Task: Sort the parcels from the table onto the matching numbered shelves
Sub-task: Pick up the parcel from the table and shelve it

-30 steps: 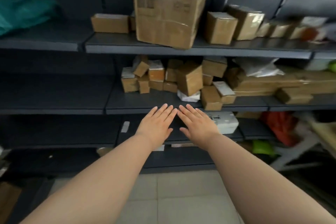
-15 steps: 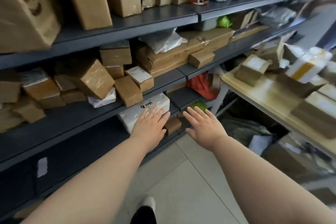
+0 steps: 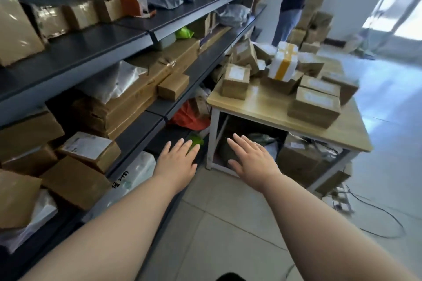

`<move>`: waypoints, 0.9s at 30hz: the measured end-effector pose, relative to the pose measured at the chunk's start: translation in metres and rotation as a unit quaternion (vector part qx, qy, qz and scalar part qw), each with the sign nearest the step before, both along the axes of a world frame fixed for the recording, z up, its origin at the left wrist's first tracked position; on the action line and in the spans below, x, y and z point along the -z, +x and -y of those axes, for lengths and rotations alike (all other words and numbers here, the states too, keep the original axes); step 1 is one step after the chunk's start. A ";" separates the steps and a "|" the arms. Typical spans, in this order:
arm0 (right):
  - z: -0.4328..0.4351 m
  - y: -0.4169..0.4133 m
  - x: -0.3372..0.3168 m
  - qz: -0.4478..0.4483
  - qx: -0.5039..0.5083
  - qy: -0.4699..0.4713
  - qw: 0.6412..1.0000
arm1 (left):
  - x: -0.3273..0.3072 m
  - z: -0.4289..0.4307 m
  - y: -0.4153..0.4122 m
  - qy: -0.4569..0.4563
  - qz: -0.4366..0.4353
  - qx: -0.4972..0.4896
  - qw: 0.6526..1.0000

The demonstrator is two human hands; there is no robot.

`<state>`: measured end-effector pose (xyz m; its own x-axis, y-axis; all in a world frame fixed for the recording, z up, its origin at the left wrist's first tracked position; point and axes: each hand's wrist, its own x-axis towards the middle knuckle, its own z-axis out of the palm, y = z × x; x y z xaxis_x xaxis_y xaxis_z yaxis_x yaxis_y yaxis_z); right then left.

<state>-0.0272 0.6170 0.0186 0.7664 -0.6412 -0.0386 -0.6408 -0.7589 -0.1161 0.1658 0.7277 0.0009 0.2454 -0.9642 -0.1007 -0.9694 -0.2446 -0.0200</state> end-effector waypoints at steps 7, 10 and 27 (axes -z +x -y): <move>0.036 -0.044 0.012 0.014 0.100 0.011 0.995 | 0.009 0.060 -0.025 0.018 0.007 0.101 0.995; 0.063 -0.054 0.017 -0.006 0.111 0.007 0.994 | 0.010 0.094 -0.033 0.009 0.007 0.129 0.992; 0.314 -0.133 0.000 -0.028 0.176 0.029 0.984 | 0.003 0.366 -0.115 0.010 0.008 0.160 0.987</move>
<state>-0.1604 0.3026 0.0190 0.4933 -0.8617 -0.1191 -0.8690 -0.4823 -0.1100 0.0509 0.3620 -0.0017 -0.0691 -0.9904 -0.1200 -0.9965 0.0742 -0.0380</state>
